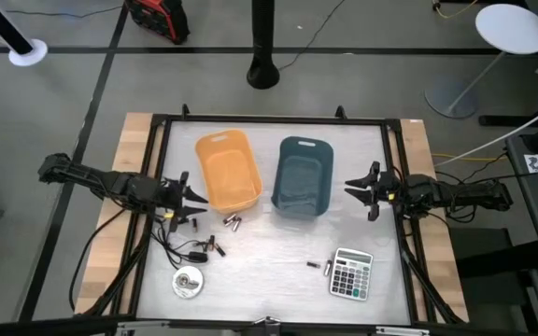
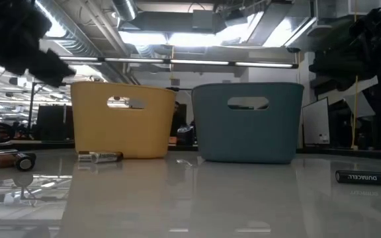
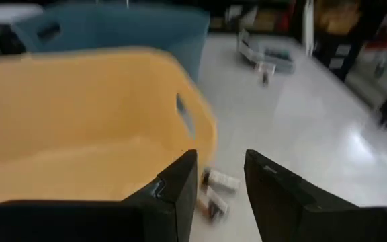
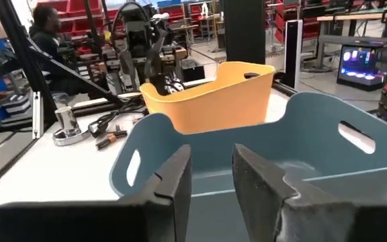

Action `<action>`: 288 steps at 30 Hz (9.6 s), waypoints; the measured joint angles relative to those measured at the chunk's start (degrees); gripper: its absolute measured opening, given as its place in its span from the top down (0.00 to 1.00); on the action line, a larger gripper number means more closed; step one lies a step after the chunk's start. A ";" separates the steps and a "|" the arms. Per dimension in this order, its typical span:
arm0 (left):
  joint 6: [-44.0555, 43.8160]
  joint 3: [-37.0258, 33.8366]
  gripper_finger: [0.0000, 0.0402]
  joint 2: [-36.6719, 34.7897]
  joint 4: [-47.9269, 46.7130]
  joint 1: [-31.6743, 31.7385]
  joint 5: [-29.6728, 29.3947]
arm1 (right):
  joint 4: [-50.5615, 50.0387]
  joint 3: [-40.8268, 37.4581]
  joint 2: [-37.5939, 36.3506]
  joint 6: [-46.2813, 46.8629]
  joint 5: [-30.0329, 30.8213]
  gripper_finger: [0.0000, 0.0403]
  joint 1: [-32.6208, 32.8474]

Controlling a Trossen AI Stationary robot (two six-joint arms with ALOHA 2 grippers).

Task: Sort batteries
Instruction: Put the black battery into the blue bin, then put the silver battery into the yellow bin

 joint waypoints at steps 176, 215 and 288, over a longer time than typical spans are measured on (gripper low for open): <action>0.68 0.00 0.71 0.01 15.51 0.05 0.02 | -68.17 95.70 105.00 15.80 -0.36 0.95 18.07; 2.21 0.00 0.71 0.02 15.48 0.03 0.04 | -74.83 99.62 104.87 -0.17 5.75 0.74 -2.69; 0.62 0.00 0.71 0.00 11.90 0.03 0.03 | -54.47 73.22 104.83 11.20 -4.61 0.62 35.26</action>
